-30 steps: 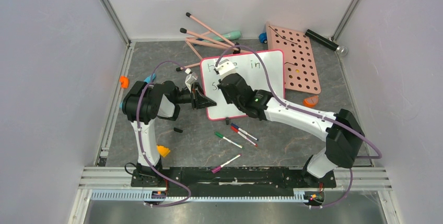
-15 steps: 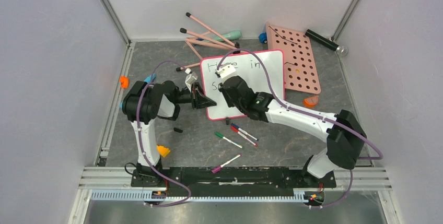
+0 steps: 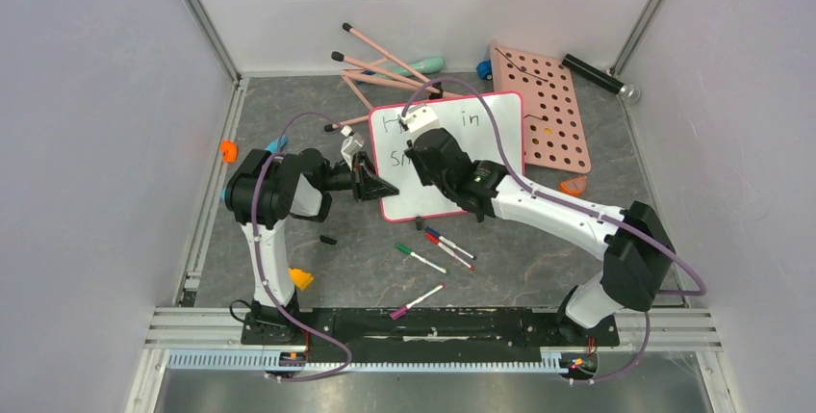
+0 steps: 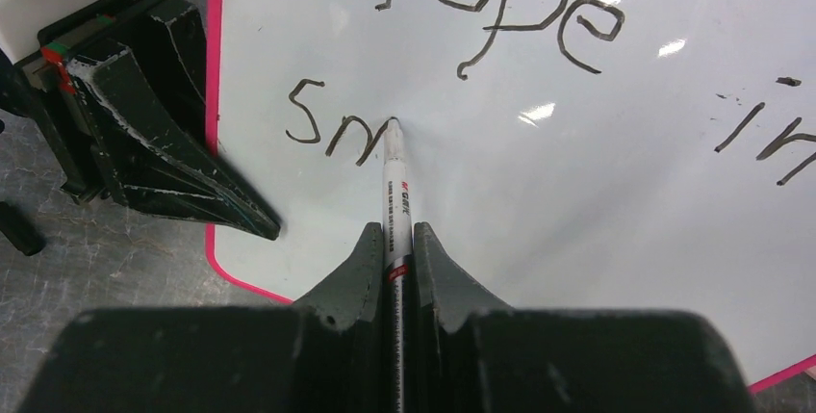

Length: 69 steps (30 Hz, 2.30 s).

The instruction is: Write a sentence on the whiteboard

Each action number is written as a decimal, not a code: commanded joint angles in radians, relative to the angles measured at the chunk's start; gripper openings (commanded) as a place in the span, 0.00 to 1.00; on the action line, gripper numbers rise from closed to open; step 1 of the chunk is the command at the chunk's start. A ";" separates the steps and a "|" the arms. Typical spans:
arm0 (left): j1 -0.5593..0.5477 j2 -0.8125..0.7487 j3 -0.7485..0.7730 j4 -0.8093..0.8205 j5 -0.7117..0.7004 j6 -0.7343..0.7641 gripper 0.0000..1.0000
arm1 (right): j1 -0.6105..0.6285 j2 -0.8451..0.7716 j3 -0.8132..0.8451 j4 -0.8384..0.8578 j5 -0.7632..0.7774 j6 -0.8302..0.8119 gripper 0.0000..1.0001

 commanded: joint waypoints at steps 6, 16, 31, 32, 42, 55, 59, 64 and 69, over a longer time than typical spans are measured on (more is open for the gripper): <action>-0.012 0.019 0.009 0.082 0.074 0.084 0.21 | -0.028 -0.031 -0.013 0.002 0.028 -0.008 0.00; -0.012 0.021 0.013 0.082 0.074 0.081 0.21 | -0.027 -0.051 -0.106 0.013 -0.033 0.017 0.00; -0.011 0.024 0.016 0.082 0.075 0.076 0.21 | -0.027 -0.106 -0.071 0.004 -0.073 -0.002 0.00; -0.012 0.025 0.017 0.082 0.075 0.077 0.21 | -0.028 -0.108 -0.070 0.003 -0.070 -0.004 0.00; -0.012 0.023 0.015 0.082 0.076 0.079 0.21 | -0.029 -0.134 -0.060 -0.011 -0.004 -0.021 0.00; -0.013 0.024 0.015 0.082 0.074 0.078 0.21 | -0.044 -0.093 -0.030 -0.006 0.033 -0.029 0.00; -0.012 0.025 0.015 0.082 0.074 0.078 0.21 | -0.044 -0.070 -0.009 -0.004 0.035 -0.034 0.00; -0.013 0.025 0.016 0.082 0.076 0.077 0.21 | -0.044 -0.059 -0.002 0.007 -0.013 -0.046 0.00; -0.014 0.024 0.016 0.082 0.076 0.077 0.21 | -0.044 -0.073 -0.044 0.010 -0.059 -0.045 0.00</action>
